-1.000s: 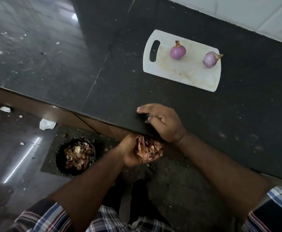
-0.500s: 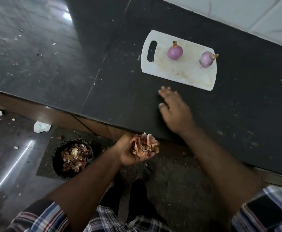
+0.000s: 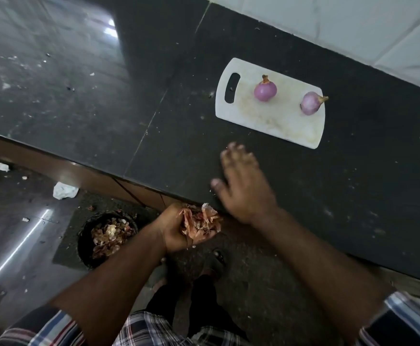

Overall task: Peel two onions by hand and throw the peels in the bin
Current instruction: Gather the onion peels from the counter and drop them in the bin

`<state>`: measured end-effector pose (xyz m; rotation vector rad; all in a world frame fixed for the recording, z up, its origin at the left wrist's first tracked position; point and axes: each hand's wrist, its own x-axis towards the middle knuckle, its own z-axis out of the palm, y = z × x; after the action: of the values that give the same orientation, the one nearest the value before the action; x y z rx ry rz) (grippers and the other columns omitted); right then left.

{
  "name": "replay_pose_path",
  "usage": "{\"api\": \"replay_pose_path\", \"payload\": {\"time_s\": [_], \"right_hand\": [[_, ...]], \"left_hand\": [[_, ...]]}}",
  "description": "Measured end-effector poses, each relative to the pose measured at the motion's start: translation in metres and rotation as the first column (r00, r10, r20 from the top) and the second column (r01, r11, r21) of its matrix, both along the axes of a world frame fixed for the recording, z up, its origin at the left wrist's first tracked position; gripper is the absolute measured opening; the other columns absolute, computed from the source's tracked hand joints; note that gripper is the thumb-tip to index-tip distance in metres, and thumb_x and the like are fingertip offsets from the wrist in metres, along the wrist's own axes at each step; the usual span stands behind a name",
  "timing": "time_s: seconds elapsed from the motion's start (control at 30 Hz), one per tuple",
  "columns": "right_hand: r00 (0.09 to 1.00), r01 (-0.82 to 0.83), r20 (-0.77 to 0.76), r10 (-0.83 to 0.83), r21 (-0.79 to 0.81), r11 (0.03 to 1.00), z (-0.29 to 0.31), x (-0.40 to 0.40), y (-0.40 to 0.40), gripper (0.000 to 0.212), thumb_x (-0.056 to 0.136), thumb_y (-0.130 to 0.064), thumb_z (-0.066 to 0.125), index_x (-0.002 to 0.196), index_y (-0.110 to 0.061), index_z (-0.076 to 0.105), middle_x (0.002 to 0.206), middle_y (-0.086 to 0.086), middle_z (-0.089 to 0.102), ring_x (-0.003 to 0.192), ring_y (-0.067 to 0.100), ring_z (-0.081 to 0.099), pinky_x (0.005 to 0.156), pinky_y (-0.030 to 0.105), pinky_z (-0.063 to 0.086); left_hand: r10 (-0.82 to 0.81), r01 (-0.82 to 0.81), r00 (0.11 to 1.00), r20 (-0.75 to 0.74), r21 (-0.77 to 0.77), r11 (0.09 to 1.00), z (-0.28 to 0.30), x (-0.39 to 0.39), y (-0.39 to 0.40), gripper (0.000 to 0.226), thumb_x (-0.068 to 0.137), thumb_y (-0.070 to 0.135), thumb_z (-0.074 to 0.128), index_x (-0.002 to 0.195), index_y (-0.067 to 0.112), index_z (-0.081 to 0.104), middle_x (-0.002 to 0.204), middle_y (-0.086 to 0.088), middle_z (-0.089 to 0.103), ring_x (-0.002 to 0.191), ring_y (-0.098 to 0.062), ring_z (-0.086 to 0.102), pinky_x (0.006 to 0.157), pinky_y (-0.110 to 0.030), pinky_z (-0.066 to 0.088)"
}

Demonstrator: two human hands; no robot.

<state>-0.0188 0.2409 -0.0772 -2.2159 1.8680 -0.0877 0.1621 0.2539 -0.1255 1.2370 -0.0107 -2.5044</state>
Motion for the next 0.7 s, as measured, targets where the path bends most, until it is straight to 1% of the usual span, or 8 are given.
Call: {"api": "replay_pose_path", "payload": {"time_s": [0.07, 0.13, 0.27, 0.33, 0.43, 0.53, 0.63, 0.7], "right_hand": [[0.956, -0.255, 0.155, 0.248, 0.024, 0.967, 0.004, 0.025, 0.024, 0.065, 0.100, -0.045, 0.034, 0.151, -0.004, 0.036, 0.160, 0.016, 0.030, 0.151, 0.029, 0.022, 0.124, 0.046, 0.016], [0.925, -0.313, 0.213, 0.314, -0.040, 0.949, 0.008, 0.019, 0.018, 0.058, 0.099, -0.039, 0.041, 0.148, -0.008, 0.042, 0.158, 0.012, 0.036, 0.150, 0.026, 0.026, 0.124, 0.044, 0.018], [0.992, 0.125, -0.024, -0.126, -0.042, 0.991, 0.005, -0.036, -0.033, 0.075, 0.096, -0.060, 0.027, 0.154, -0.012, 0.029, 0.164, 0.011, 0.020, 0.153, 0.027, 0.012, 0.124, 0.049, 0.012], [0.978, 0.157, -0.135, -0.157, -0.014, 0.988, 0.000, -0.032, -0.039, 0.082, 0.095, -0.064, 0.020, 0.155, -0.008, 0.023, 0.165, 0.017, 0.014, 0.153, 0.031, 0.009, 0.124, 0.047, 0.009], [0.990, -0.139, -0.020, 0.139, 0.008, 0.990, -0.002, 0.015, -0.014, 0.077, 0.098, -0.057, 0.025, 0.154, -0.004, 0.026, 0.163, 0.019, 0.019, 0.152, 0.033, 0.014, 0.124, 0.048, 0.012], [0.913, -0.381, 0.157, 0.378, -0.008, 0.924, 0.002, 0.025, -0.001, 0.063, 0.100, -0.046, 0.035, 0.152, -0.010, 0.034, 0.161, 0.010, 0.029, 0.152, 0.024, 0.020, 0.125, 0.042, 0.013], [0.998, -0.014, 0.063, 0.019, -0.067, 0.998, -0.002, -0.005, -0.038, 0.071, 0.097, -0.055, 0.029, 0.153, -0.012, 0.032, 0.163, 0.011, 0.025, 0.153, 0.027, 0.016, 0.124, 0.047, 0.012], [0.984, 0.147, -0.094, -0.149, -0.028, 0.989, -0.002, -0.011, -0.053, 0.080, 0.096, -0.062, 0.020, 0.155, -0.009, 0.023, 0.165, 0.015, 0.016, 0.153, 0.030, 0.010, 0.124, 0.046, 0.007]], "left_hand": [[0.016, -0.016, 1.000, -0.024, 0.005, 1.000, 0.001, 0.000, -0.001, 0.035, 0.090, 0.024, 0.045, 0.089, 0.006, 0.074, 0.088, -0.011, 0.075, 0.075, -0.024, 0.075, 0.064, -0.037, 0.062], [0.022, -0.022, 0.999, -0.034, 0.009, 1.000, 0.003, -0.001, 0.000, 0.032, 0.091, 0.021, 0.044, 0.089, 0.005, 0.071, 0.085, -0.011, 0.074, 0.072, -0.025, 0.074, 0.062, -0.036, 0.061], [0.008, -0.008, 1.000, 0.010, 0.009, 1.000, 0.001, 0.005, 0.001, 0.033, 0.080, 0.019, 0.048, 0.077, 0.004, 0.077, 0.090, -0.015, 0.073, 0.076, -0.031, 0.075, 0.063, -0.040, 0.062], [0.023, -0.023, 0.999, 0.029, 0.013, 1.000, 0.000, 0.008, -0.001, 0.034, 0.081, 0.019, 0.048, 0.077, 0.005, 0.078, 0.090, -0.014, 0.074, 0.077, -0.031, 0.075, 0.064, -0.040, 0.062], [0.027, -0.028, 0.999, 0.022, 0.011, 1.000, 0.004, 0.009, -0.004, 0.035, 0.086, 0.024, 0.047, 0.089, 0.004, 0.076, 0.092, -0.015, 0.074, 0.078, -0.030, 0.075, 0.062, -0.040, 0.061], [0.044, -0.044, 0.999, 0.015, 0.001, 0.999, 0.007, 0.015, -0.006, 0.034, 0.088, 0.025, 0.047, 0.092, 0.005, 0.074, 0.091, -0.013, 0.074, 0.075, -0.028, 0.075, 0.062, -0.039, 0.062], [0.065, -0.066, 0.997, 0.030, 0.025, 0.998, 0.003, 0.030, -0.008, 0.028, 0.085, 0.021, 0.048, 0.094, 0.008, 0.071, 0.095, -0.011, 0.071, 0.080, -0.030, 0.073, 0.067, -0.040, 0.061], [0.082, -0.082, 0.997, 0.016, 0.034, 0.996, 0.000, 0.039, -0.010, 0.029, 0.089, 0.021, 0.045, 0.090, 0.010, 0.072, 0.091, -0.007, 0.070, 0.083, -0.029, 0.072, 0.069, -0.040, 0.061]]}}
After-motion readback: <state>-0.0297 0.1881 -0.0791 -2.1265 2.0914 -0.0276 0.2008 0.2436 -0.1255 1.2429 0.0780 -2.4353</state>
